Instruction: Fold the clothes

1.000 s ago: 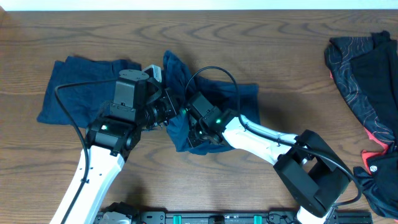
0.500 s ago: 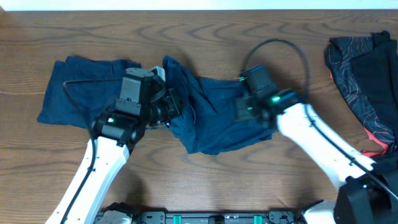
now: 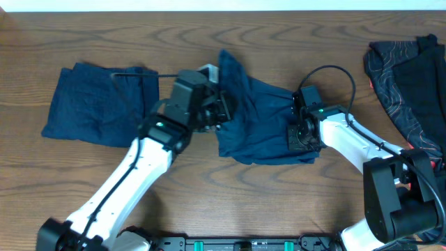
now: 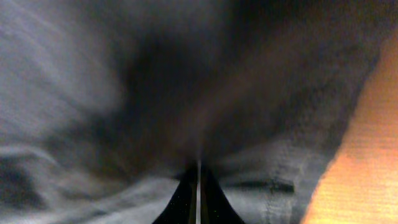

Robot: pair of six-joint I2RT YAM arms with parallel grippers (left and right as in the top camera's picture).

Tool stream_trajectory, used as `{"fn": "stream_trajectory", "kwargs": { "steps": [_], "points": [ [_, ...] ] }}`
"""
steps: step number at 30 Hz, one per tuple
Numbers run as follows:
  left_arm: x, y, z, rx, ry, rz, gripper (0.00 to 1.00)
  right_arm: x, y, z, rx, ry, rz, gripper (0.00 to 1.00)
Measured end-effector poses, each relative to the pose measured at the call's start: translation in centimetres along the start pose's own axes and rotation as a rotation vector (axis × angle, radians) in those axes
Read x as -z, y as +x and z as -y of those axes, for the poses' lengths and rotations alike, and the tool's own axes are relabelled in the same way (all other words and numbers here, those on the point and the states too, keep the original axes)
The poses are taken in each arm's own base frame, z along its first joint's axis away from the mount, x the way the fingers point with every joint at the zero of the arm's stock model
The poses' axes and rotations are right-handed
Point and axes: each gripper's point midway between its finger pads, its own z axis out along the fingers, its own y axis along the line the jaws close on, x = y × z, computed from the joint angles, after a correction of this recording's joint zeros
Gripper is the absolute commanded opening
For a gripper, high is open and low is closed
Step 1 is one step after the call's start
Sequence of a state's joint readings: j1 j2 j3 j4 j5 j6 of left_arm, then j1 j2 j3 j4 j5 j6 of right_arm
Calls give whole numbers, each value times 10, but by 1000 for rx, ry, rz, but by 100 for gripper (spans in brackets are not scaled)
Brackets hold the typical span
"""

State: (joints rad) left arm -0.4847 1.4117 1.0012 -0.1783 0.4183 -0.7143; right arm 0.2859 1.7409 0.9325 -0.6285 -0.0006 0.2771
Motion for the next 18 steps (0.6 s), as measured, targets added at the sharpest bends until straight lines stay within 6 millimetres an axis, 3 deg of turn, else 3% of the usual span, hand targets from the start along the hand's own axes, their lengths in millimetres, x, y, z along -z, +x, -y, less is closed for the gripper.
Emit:
{"fn": "stream_trajectory", "kwargs": {
  "steps": [5,12,13,15,18],
  "points": [
    [-27,26,23,-50,53,-56,6,-1,0,0,0,-5,13,4],
    [-50,65,46,-113,87,-123,9,-1,0,0,0,-6,14,3],
    [-52,68,48,-118,92,-126,10,-1,0,0,0,-6,14,3],
    [-56,75,57,-129,113,-129,22,-1,0,0,0,-6,14,3],
    [-57,81,74,-150,163,-123,29,-1,0,0,-4,-6,13,4]
  ]
}}
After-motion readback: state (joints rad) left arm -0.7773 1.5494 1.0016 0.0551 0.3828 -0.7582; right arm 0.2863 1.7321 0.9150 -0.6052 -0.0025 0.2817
